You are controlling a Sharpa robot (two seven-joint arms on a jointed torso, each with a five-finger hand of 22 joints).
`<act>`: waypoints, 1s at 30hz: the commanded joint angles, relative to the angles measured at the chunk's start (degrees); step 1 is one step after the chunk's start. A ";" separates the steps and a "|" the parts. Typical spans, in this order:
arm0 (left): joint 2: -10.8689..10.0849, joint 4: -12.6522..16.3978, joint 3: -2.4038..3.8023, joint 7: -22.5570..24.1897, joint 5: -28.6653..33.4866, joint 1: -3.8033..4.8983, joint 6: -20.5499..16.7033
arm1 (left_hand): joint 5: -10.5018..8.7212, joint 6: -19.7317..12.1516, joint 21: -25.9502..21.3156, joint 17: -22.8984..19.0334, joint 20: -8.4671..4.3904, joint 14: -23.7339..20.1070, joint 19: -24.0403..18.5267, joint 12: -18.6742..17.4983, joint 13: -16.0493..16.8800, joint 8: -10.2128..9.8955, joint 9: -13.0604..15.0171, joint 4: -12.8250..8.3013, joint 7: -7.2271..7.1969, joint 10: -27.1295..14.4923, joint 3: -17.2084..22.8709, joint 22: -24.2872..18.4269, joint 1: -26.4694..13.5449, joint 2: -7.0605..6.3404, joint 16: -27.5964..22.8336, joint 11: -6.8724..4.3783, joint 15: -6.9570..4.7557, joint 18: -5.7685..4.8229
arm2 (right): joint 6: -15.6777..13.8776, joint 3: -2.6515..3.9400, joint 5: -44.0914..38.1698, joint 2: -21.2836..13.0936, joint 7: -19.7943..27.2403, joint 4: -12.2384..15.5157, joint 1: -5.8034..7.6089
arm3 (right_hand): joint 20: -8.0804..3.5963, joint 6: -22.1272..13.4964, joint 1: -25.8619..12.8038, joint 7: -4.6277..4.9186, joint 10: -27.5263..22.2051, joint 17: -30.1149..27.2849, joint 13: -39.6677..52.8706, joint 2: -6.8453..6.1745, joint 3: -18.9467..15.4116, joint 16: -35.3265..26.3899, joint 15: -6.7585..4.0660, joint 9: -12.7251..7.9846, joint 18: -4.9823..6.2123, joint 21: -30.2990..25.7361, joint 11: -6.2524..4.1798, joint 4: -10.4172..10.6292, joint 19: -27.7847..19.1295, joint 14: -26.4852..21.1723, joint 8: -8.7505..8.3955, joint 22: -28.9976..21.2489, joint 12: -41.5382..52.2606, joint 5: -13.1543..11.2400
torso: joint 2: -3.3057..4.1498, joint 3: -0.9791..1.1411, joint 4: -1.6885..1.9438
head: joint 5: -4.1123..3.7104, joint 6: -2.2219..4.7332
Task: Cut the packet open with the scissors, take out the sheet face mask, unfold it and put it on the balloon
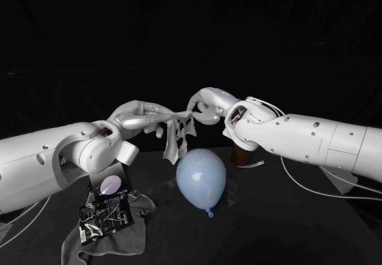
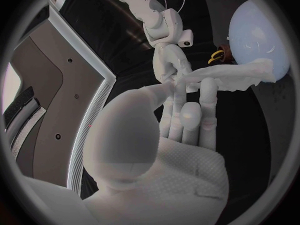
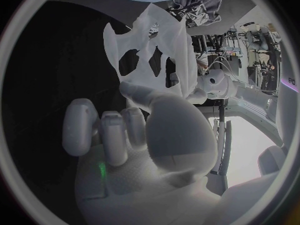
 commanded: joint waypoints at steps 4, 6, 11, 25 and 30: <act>0.18 1.61 -0.11 0.13 -0.53 -1.64 1.15 | 0.21 0.31 0.38 0.11 -0.13 0.44 0.33 -0.18 0.05 0.19 11.44 -0.11 0.14 0.58 0.30 0.06 0.00 0.12 0.01 -0.01 -0.05 0.69 | 1.20 -0.07 0.30 -0.53 1.49 0.18 -0.90 | 0.12 0.23 0.12 0.04 1.99 15.05 8.12 -0.38 0.29 0.20 -0.47 0.03 -0.46 -0.21 0.05 0.06 -0.45 6.09 0.05 9.77 -0.19 -0.39 | -0.04 0.01 -0.10 | -0.19 -0.48; 0.19 2.09 -0.14 0.27 -0.55 -2.05 1.06 | 0.20 0.32 0.38 -0.09 -0.13 0.37 0.35 -0.21 0.06 0.18 11.46 -0.11 0.14 0.61 0.33 0.05 -0.03 0.11 -0.02 -0.01 -0.05 0.69 | 1.18 -0.09 0.55 -1.04 1.65 0.74 -1.09 | 0.12 0.18 0.13 0.07 1.95 15.05 8.06 -0.37 0.30 0.20 -0.46 0.02 -0.44 -0.33 0.07 0.09 -0.53 6.09 0.03 9.73 -0.27 -0.43 | -0.03 0.01 -0.14 | -0.24 -0.58; 0.18 3.50 -0.17 0.46 -0.32 -2.56 0.87 | 0.20 0.34 0.40 0.33 -0.14 0.63 0.40 -0.26 0.08 0.16 11.50 -0.10 0.14 0.67 0.36 0.05 -0.09 0.11 -0.01 -0.01 -0.05 0.69 | 1.37 -0.14 1.22 -2.58 2.14 2.50 -1.50 | 0.12 0.18 0.13 0.07 1.95 15.05 8.06 -0.37 0.30 0.20 -0.46 0.02 -0.44 -0.33 0.07 0.09 -0.53 6.09 0.03 9.73 -0.27 -0.43 | -0.06 0.01 -0.06 | -0.47 -0.75; 2.09 7.86 -1.21 2.74 3.52 -7.34 -3.92 | 0.20 0.38 0.65 1.92 -0.29 2.15 1.14 -0.82 0.22 -0.02 11.85 -0.10 0.05 1.02 0.80 0.01 -0.57 0.12 0.08 -0.08 -0.17 0.71 | 1.80 -0.47 0.36 -8.09 2.15 8.49 -4.57 | 0.13 0.11 0.14 0.11 1.91 15.05 8.04 -0.37 0.28 0.20 -0.42 0.00 -0.37 -0.64 0.12 0.17 -0.73 6.09 0.00 9.63 -0.32 -0.59 | -0.11 0.04 -0.15 | -0.62 0.09; 2.64 9.09 -1.41 3.16 4.34 -8.24 -5.25 | 0.20 0.36 0.66 1.86 -0.30 2.18 1.20 -0.87 0.23 -0.04 11.88 -0.08 0.04 1.03 0.84 0.00 -0.60 0.14 0.07 -0.08 -0.18 0.71 | 1.47 -0.56 -0.21 -10.13 2.15 10.35 -5.03 | 0.14 0.08 0.15 0.13 1.88 15.05 8.02 -0.37 0.27 0.20 -0.40 0.00 -0.38 -0.64 0.14 0.20 -0.73 6.09 -0.01 9.64 -0.36 -0.70 | -0.13 0.04 -0.09 | -0.79 -0.05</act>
